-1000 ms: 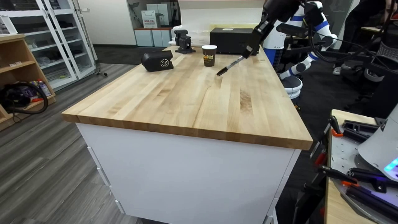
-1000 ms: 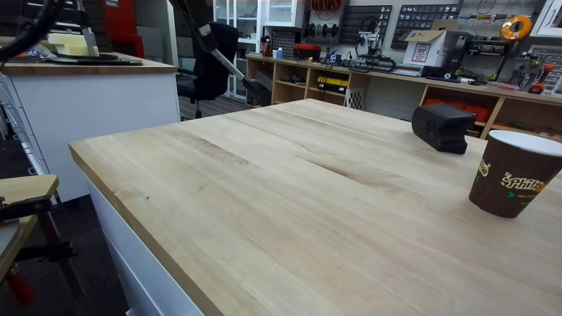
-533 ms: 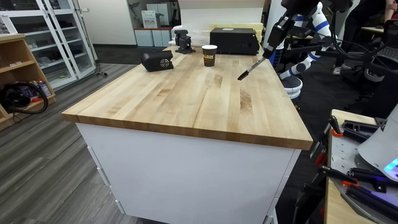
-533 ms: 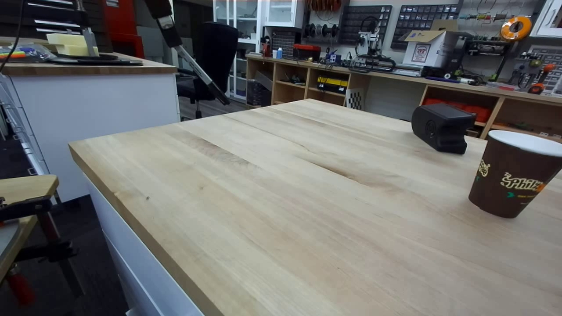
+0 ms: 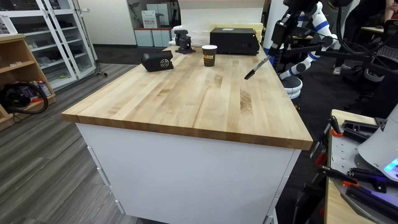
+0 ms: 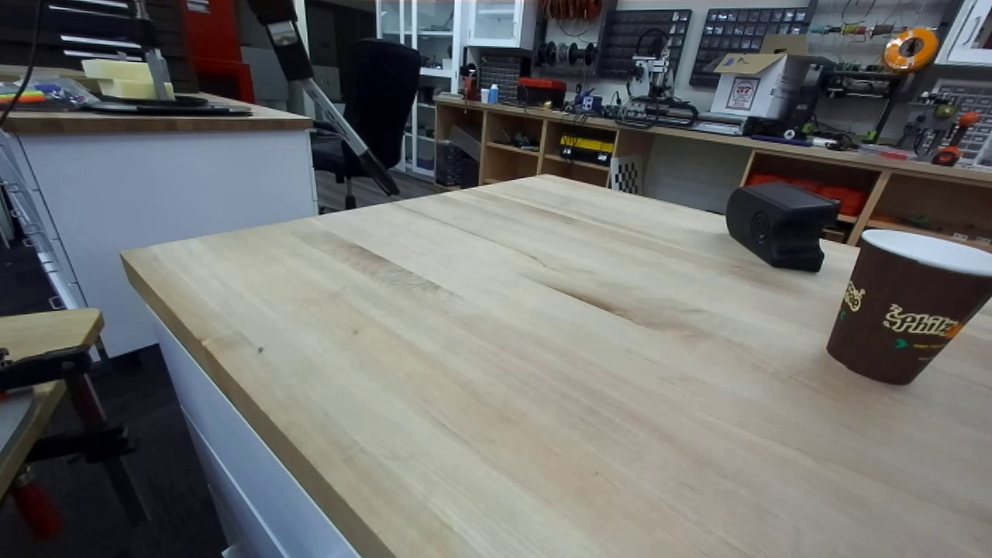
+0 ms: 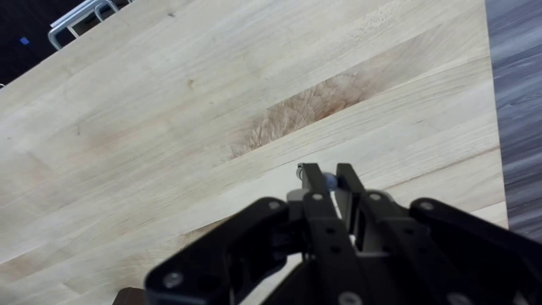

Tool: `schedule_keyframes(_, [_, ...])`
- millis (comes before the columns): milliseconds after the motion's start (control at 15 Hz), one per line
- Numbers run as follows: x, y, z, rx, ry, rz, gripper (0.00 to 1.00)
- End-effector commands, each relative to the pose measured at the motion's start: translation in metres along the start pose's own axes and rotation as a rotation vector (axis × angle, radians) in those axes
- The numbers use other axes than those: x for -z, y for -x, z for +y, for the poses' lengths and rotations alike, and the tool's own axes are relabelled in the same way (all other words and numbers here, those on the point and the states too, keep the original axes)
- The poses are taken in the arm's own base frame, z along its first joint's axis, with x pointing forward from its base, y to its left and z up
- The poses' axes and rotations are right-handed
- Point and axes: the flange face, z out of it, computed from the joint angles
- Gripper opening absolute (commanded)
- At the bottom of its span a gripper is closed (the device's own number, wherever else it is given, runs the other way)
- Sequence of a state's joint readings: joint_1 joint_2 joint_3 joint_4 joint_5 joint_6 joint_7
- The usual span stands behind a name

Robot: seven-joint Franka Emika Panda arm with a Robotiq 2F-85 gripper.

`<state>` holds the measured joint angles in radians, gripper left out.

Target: Put the marker on the left side of the counter

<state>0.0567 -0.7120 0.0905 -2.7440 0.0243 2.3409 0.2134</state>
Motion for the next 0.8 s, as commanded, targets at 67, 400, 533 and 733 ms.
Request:
schedule_keyframes(67, [-0.004, -0.015, 0.001, -0.021, 0.000, -0.044, 0.03])
schedule_keyframes(400, [-0.015, -0.022, -0.007, -0.021, 0.007, -0.067, 0.39])
schedule_keyframes(533, [-0.018, -0.024, -0.009, -0.021, 0.011, -0.072, 0.51])
schedule_keyframes(733, [-0.021, -0.024, -0.012, -0.021, 0.017, -0.075, 0.69])
